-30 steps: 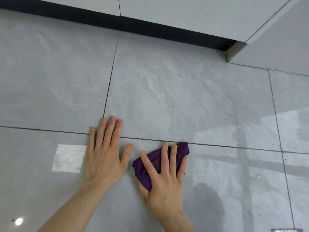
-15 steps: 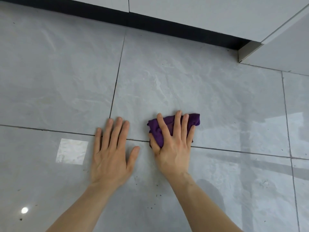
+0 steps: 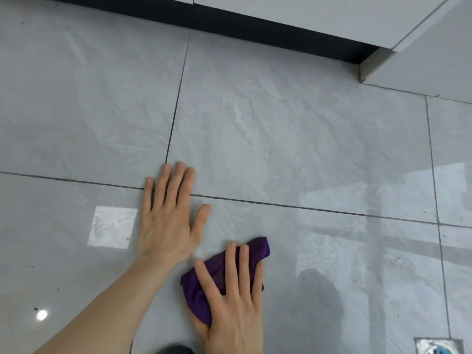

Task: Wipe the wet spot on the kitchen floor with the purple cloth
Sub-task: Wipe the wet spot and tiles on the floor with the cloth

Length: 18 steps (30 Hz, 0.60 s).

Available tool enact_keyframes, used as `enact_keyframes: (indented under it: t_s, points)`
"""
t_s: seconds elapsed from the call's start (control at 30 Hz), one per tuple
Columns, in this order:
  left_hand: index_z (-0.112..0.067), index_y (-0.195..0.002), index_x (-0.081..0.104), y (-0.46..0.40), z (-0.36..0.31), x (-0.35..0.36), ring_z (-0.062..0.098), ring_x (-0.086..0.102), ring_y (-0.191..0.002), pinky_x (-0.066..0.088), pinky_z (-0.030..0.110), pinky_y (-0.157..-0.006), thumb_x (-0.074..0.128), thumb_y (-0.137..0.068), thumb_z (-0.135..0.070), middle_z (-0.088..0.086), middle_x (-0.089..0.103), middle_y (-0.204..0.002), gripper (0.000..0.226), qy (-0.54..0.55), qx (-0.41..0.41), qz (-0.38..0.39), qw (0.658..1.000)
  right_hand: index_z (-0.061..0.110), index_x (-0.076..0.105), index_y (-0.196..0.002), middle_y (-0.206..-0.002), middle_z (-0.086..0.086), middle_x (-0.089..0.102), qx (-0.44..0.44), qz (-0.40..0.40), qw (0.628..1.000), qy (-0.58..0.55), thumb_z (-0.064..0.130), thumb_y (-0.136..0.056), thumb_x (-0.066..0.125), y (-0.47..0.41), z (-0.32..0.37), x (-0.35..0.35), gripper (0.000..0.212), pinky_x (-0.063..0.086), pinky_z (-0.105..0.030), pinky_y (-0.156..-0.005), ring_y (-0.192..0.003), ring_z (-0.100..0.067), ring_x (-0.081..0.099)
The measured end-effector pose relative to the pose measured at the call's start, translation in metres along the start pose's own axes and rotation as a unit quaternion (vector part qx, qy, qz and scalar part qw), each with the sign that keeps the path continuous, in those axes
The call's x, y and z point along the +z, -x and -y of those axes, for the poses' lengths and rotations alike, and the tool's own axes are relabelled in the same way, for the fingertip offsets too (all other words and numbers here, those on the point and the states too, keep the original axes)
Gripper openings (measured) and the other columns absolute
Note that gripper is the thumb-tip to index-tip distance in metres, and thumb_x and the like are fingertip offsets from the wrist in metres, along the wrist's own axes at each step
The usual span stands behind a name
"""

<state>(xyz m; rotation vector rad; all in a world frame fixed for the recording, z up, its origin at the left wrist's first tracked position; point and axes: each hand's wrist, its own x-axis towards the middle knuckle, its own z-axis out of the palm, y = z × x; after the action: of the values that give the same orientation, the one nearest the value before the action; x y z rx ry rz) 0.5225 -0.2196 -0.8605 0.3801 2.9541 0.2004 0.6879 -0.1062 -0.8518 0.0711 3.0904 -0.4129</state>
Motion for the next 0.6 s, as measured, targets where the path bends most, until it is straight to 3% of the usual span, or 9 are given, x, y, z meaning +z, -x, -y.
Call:
enact_keyframes:
  t_s: [0.13,0.37,0.53,0.6]
  points:
    - [-0.017,-0.164,0.015,0.001,0.001,-0.001,0.024,0.005,-0.161,0.012,0.054,-0.129,0.024,-0.100,-0.058,0.004,0.014,-0.174,0.076,-0.001,0.000,-0.003,1.000,0.041,0.051,-0.146,-0.159,-0.020,0.040,-0.032,-0.007,0.999,-0.009,0.053,-0.087,0.063,0.014,-0.017,0.000,0.061,0.040,-0.065,-0.110,-0.150,-0.040,0.035]
    - [-0.016,-0.164,0.016,0.002,0.002,0.000,0.026,0.005,-0.161,0.012,0.055,-0.129,0.024,-0.100,-0.058,0.005,0.015,-0.173,0.077,0.010,0.002,-0.010,1.000,0.033,0.046,-0.151,-0.168,-0.017,0.024,0.159,-0.034,0.987,0.003,0.056,-0.095,0.048,-0.047,-0.124,-0.032,0.061,0.016,-0.065,-0.123,-0.157,-0.039,0.015]
    - [-0.015,-0.164,0.015,0.001,0.001,0.001,0.026,0.006,-0.161,0.011,0.054,-0.129,0.021,-0.100,-0.058,0.006,0.015,-0.173,0.077,-0.002,0.003,-0.010,1.000,0.032,0.042,-0.153,-0.166,-0.020,0.025,0.247,-0.081,0.966,-0.006,0.055,-0.099,0.044,-0.097,-0.114,-0.025,0.059,0.010,-0.066,-0.123,-0.156,-0.042,0.013]
    - [-0.015,-0.164,0.014,0.001,0.001,0.002,0.027,0.006,-0.161,0.010,0.054,-0.129,0.021,-0.101,-0.057,0.006,0.014,-0.173,0.077,-0.002,0.005,-0.013,1.000,0.032,0.042,-0.153,-0.166,-0.022,0.025,0.233,-0.081,0.969,-0.009,0.055,-0.099,0.048,-0.109,-0.098,-0.021,0.060,0.010,-0.066,-0.123,-0.156,-0.043,0.012]
